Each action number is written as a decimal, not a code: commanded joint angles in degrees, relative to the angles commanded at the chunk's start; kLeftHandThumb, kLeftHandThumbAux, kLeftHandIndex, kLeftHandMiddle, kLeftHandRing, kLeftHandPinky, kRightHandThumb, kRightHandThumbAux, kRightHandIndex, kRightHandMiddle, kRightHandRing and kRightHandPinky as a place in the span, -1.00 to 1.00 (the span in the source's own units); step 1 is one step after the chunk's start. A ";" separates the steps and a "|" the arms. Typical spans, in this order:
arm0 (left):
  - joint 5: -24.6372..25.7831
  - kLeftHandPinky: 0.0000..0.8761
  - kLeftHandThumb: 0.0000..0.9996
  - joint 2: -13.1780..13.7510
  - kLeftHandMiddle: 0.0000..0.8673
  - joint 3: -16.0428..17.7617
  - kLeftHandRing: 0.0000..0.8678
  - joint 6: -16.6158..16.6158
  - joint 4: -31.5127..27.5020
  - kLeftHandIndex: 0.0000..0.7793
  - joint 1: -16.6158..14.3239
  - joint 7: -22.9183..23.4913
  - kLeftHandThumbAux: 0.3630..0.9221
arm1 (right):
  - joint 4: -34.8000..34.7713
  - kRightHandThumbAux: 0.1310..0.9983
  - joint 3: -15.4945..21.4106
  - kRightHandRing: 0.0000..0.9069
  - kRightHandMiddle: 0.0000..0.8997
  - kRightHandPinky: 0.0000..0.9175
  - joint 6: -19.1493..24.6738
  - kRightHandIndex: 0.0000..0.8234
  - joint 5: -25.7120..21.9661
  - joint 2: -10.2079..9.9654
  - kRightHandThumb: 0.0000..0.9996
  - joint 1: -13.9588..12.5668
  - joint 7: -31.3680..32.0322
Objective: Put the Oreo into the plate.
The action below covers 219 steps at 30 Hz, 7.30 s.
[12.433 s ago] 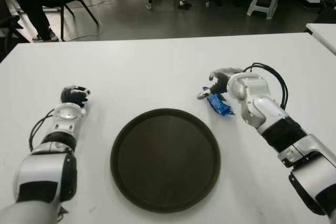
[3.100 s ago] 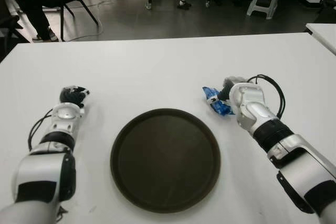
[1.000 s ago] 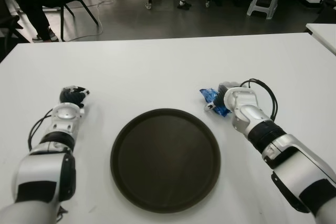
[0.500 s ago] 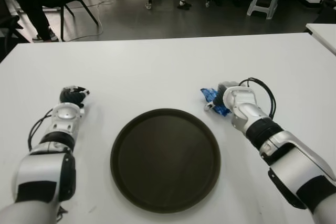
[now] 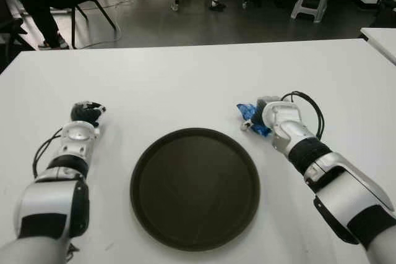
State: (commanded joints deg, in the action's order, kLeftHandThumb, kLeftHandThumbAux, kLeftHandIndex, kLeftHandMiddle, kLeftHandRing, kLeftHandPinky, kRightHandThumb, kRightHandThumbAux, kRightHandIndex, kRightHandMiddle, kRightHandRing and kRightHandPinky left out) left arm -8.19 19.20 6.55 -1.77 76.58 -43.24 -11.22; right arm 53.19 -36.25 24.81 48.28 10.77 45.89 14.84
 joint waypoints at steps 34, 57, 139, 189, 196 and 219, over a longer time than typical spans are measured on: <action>-0.22 -0.73 0.38 0.11 -0.51 -0.47 -0.53 -0.12 -0.11 0.06 0.06 0.17 0.25 | -0.97 0.35 3.54 -1.00 -0.81 -1.00 -5.42 0.04 -2.75 0.97 0.42 -2.90 -11.96; -0.23 -0.62 0.37 0.07 -0.55 -0.57 -0.51 0.00 -0.04 0.04 0.02 -0.19 0.26 | -2.50 0.35 4.29 -1.00 -0.82 -0.98 -4.71 0.03 -3.45 1.05 0.41 -3.19 -12.98; 0.35 -0.46 0.36 -0.26 -0.57 0.85 -0.52 -0.64 0.05 0.03 0.36 0.29 0.27 | -26.33 0.36 17.76 -0.97 -0.84 -1.00 -54.06 0.02 -33.44 1.36 0.41 -17.16 -8.92; 0.45 -0.47 0.37 -0.62 -0.50 1.15 -0.45 -0.65 0.06 0.03 0.22 0.21 0.27 | -24.04 0.36 17.35 -0.92 -0.76 -1.00 -55.25 0.02 -44.00 -5.51 0.41 -18.03 16.71; 0.65 -0.47 0.37 -0.66 -0.52 1.36 -0.47 -0.56 0.05 0.03 0.16 0.33 0.27 | -22.30 0.36 16.80 -0.91 -0.77 -1.00 -56.95 0.02 -42.72 -6.11 0.41 -17.71 16.30; -0.07 -0.51 0.37 -0.43 -0.56 0.53 -0.49 -0.55 0.05 0.03 0.06 0.54 0.27 | -18.96 0.36 16.44 -0.94 -0.79 -1.00 -60.58 0.02 -36.77 -5.90 0.40 -16.84 11.34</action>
State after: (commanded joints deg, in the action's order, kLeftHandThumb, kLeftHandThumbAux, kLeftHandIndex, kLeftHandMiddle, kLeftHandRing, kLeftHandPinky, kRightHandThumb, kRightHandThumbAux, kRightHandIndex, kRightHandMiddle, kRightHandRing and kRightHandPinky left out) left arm -8.26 18.77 7.07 -2.32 76.63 -43.18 -10.68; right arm 34.23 -19.82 -35.77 11.51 4.88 29.05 26.18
